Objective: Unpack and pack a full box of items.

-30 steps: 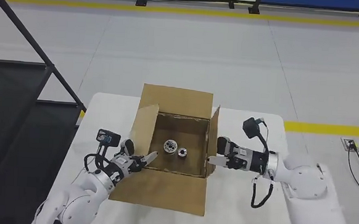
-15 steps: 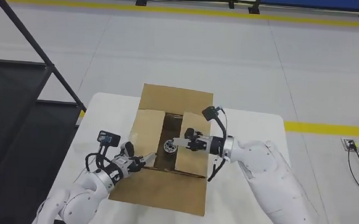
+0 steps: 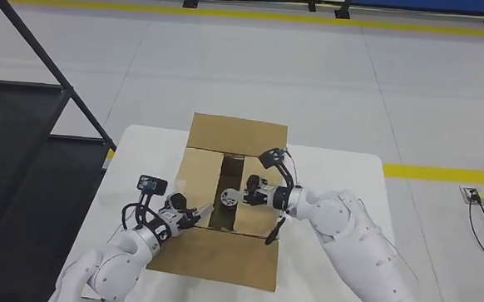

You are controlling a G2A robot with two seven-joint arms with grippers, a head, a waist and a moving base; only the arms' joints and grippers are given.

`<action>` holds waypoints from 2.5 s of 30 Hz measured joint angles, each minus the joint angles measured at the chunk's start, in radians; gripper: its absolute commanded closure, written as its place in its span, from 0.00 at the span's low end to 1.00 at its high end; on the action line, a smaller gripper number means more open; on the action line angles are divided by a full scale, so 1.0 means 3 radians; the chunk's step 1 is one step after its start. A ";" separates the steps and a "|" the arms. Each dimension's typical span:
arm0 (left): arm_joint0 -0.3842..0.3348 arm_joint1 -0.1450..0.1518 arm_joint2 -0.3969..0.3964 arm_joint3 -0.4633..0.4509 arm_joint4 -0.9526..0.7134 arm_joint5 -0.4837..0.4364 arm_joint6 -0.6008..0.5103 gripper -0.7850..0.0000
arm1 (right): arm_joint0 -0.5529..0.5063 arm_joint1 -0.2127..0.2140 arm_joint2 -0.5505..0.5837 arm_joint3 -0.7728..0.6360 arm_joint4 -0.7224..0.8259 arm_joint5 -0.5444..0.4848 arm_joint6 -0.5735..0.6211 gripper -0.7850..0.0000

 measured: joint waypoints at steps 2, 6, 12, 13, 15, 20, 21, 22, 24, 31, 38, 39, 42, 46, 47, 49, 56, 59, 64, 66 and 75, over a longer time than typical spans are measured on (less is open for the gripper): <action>-0.0007 -0.0003 0.0010 0.0004 0.0000 0.0010 0.0006 0.00 | -0.0004 -0.0007 -0.0030 -0.0004 -0.0049 0.0023 -0.0042 0.00; -0.0004 -0.0008 0.0014 -0.0001 -0.0002 0.0027 0.0015 0.00 | 0.0011 -0.0011 -0.0037 0.0005 -0.0070 0.0031 -0.0072 0.00; 0.0091 -0.0002 -0.0073 -0.0132 -0.0025 -0.0009 0.0088 0.00 | -0.0059 0.0028 0.0120 -0.0143 0.0032 -0.0105 -0.0126 0.00; 0.0122 0.0001 -0.0105 -0.0170 -0.0030 -0.0021 0.0103 0.00 | -0.0085 0.0040 0.0158 -0.0194 0.0046 -0.0126 -0.0115 0.00; 0.0186 0.0009 -0.0178 -0.0253 -0.0044 -0.0043 0.0131 0.00 | -0.0144 0.0067 0.0238 -0.0314 0.0085 -0.0161 -0.0080 0.00; 0.0422 0.0035 -0.0460 -0.0536 -0.0126 -0.0144 0.0211 0.00 | -0.0348 0.0159 0.0502 -0.0724 0.0028 -0.0217 0.0055 0.00; 0.0483 0.0042 -0.0533 -0.0587 -0.0146 -0.0180 0.0222 0.00 | -0.0382 0.0172 0.0539 -0.0800 -0.0026 -0.0222 0.0083 0.00; 0.0574 0.0052 -0.0644 -0.0650 -0.0182 -0.0240 0.0226 0.00 | -0.0392 0.0177 0.0552 -0.0838 -0.0052 -0.0224 0.0096 0.00; 0.0757 0.0071 -0.0871 -0.0740 -0.0283 -0.0379 0.0213 0.00 | -0.0387 0.0176 0.0546 -0.0807 -0.0031 -0.0223 0.0095 0.00; 0.1351 0.0134 -0.1716 -0.0770 -0.0487 -0.0901 -0.0044 0.00 | -0.0384 0.0175 0.0544 -0.0800 -0.0026 -0.0222 0.0092 0.00; 0.1335 0.0133 -0.1675 -0.0772 -0.0374 -0.0891 -0.0040 0.00 | -0.0343 0.0153 0.0516 -0.0714 0.0049 -0.0123 -0.0078 0.00; 0.1335 0.0133 -0.1675 -0.0772 -0.0373 -0.0891 -0.0040 0.00 | -0.0296 0.0140 0.0505 -0.0648 0.0107 -0.0080 -0.0144 0.00; 0.1319 0.0133 -0.1604 -0.0745 -0.0208 -0.0829 -0.0023 0.00 | -0.0055 0.0097 0.0457 -0.0317 0.0107 0.0106 -0.0387 0.00; 0.1242 0.0139 -0.1506 -0.0527 -0.0310 -0.0802 -0.0204 0.00 | 0.0369 0.0021 0.0361 0.0344 -0.0053 0.0255 -0.0803 0.00; 0.1236 0.0145 -0.1511 -0.0466 -0.0384 -0.0856 -0.0280 0.00 | 0.0470 0.0005 0.0345 0.0518 -0.0024 0.0233 -0.0824 0.00; 0.1230 0.0158 -0.1550 -0.0310 -0.0557 -0.0977 -0.0443 0.00 | 0.0707 -0.0036 0.0312 0.0943 0.0086 0.0174 -0.0824 0.00; 0.1164 0.0197 -0.1481 0.0092 -0.0907 -0.1313 -0.0904 0.00 | 0.1297 -0.0203 0.0198 0.2171 0.0491 -0.0081 -0.0703 0.00; 0.1072 0.0212 -0.1418 0.0248 -0.1265 -0.1463 -0.1129 0.00 | 0.1433 -0.0280 0.0146 0.2528 0.0593 -0.0167 -0.0666 0.00; 0.0917 0.0240 -0.1280 0.0387 -0.1633 -0.1643 -0.1475 0.00 | 0.1539 -0.0382 0.0099 0.2890 0.0715 -0.0308 -0.0582 0.00; 0.0862 0.0249 -0.1210 0.0410 -0.1673 -0.1661 -0.1579 0.00 | 0.1548 -0.0417 0.0091 0.2968 0.0763 -0.0364 -0.0537 0.00; 0.0808 0.0258 -0.1135 0.0427 -0.1699 -0.1683 -0.1669 0.00 | 0.1554 -0.0447 0.0076 0.3023 0.0778 -0.0395 -0.0512 0.00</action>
